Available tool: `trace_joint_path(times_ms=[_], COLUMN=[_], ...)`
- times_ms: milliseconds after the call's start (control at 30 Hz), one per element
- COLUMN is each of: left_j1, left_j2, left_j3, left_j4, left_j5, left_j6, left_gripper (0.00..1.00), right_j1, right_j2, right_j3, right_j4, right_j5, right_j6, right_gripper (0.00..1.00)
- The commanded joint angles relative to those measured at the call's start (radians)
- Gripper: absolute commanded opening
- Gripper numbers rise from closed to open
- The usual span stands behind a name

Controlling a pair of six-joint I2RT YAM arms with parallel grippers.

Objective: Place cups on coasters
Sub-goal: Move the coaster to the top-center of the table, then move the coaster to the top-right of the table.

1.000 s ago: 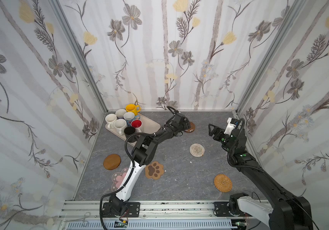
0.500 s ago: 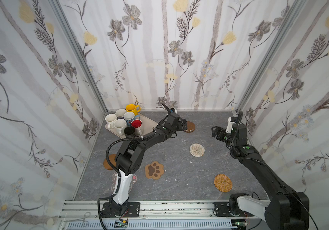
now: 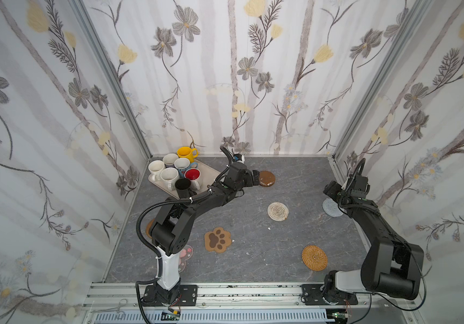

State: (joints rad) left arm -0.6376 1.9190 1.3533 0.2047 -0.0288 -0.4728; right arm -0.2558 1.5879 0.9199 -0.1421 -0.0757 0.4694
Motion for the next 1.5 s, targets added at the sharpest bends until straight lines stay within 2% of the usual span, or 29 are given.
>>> trace_joint_path(times_ms=[0,100,300,367,433,633,800,867,1033,1200,1467], left_j1=[0.002,0.003,0.016,0.023,0.024,0.027,0.028,0.027,0.029,0.029,0.028], left_j2=[0.003,0.018,0.033,0.038,0.042,0.053,0.063,0.062,0.069,0.074,0.074], left_j3=[0.0,0.007,0.004,0.004,0.006,0.01,0.015,0.015,0.02,0.024,0.024], left_j4=[0.048,0.048,0.048,0.048,0.047,0.048,0.048,0.048,0.048,0.048,0.048], left_j5=[0.028,0.045,0.04,0.054,0.06,0.066,0.072,0.072,0.086,0.099,0.113], left_j6=[0.007,0.0,-0.042,-0.053,-0.057,-0.063,-0.069,-0.073,-0.079,-0.087,-0.089], left_gripper=[1.0,1.0,1.0,1.0,1.0,1.0,1.0,1.0,1.0,1.0,1.0], right_j1=[-0.033,-0.048,-0.049,-0.049,-0.047,-0.046,-0.042,-0.036,-0.016,0.021,0.026], right_j2=[0.071,0.116,0.194,0.221,0.247,0.296,0.332,0.338,0.361,0.375,0.415], right_j3=[0.027,0.036,0.068,0.078,0.092,0.113,0.116,0.12,0.155,0.176,0.231], right_j4=[0.005,0.001,-0.047,-0.055,-0.056,-0.047,-0.041,-0.045,-0.088,-0.136,-0.24], right_j5=[0.022,0.06,0.203,0.194,0.172,0.156,0.155,0.156,0.18,0.233,0.237], right_j6=[-0.016,-0.014,-0.061,-0.068,-0.07,-0.065,-0.061,-0.066,-0.09,-0.104,-0.038], right_gripper=[0.64,0.49,0.39,0.36,0.28,0.18,0.13,0.17,0.16,0.0,0.0])
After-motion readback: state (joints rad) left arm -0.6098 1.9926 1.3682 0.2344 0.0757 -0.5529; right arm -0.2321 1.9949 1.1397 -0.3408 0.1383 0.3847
